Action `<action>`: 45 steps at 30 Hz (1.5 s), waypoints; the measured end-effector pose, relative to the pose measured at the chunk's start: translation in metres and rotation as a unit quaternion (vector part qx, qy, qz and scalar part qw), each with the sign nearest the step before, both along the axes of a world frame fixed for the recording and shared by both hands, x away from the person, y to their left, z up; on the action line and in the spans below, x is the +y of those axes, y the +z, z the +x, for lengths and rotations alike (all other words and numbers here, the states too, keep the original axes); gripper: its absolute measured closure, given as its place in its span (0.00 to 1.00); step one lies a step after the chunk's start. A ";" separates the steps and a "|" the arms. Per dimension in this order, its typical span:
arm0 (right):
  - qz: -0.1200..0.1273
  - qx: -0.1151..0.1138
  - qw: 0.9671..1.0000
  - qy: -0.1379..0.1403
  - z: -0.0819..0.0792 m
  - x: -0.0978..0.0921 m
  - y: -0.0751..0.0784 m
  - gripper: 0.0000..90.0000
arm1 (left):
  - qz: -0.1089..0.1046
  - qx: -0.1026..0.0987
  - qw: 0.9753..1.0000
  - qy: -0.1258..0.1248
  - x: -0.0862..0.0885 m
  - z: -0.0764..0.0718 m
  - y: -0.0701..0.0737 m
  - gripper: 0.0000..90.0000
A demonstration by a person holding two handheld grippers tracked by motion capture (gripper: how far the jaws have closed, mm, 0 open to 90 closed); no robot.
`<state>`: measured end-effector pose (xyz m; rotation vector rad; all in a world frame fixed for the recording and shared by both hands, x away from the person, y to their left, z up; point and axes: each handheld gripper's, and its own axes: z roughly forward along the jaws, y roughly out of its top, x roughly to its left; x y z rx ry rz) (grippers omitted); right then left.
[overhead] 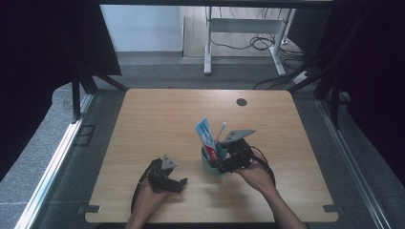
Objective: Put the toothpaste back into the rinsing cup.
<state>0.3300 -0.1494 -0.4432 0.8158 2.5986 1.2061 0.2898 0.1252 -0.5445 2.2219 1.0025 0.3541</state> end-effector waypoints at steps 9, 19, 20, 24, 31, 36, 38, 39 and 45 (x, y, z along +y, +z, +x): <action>-0.017 -0.008 1.000 0.000 -0.005 -0.006 0.002 0.13 | -0.001 0.002 1.000 0.002 0.000 0.000 0.000 0.04; -0.029 -0.018 0.999 -0.016 -0.008 -0.023 -0.001 0.07 | -0.002 -0.001 1.000 0.002 0.000 0.000 0.000 0.04; -0.030 -0.017 0.999 -0.017 -0.008 -0.025 -0.001 0.07 | -0.002 -0.001 1.000 0.002 0.000 0.000 0.000 0.04; -0.031 -0.019 0.999 -0.028 -0.009 -0.034 -0.001 0.04 | -0.002 -0.001 1.000 0.002 0.000 0.000 0.000 0.04; -0.041 -0.023 0.998 -0.041 -0.012 -0.050 -0.002 0.01 | -0.002 -0.001 1.000 0.003 0.000 0.000 0.000 0.04; -0.045 -0.023 0.997 -0.056 -0.012 -0.064 -0.006 0.00 | -0.002 -0.001 1.000 0.002 0.000 0.000 0.000 0.04; -0.047 -0.021 0.997 -0.063 -0.013 -0.071 -0.008 0.00 | -0.002 -0.001 1.000 0.003 0.000 0.000 0.000 0.04; -0.048 -0.021 0.996 -0.066 -0.013 -0.073 -0.009 0.00 | -0.001 -0.001 1.000 0.003 0.000 0.000 0.000 0.04; -0.050 -0.022 0.995 -0.088 -0.015 -0.093 -0.015 0.00 | -0.003 -0.001 1.000 0.004 0.000 -0.001 0.000 0.04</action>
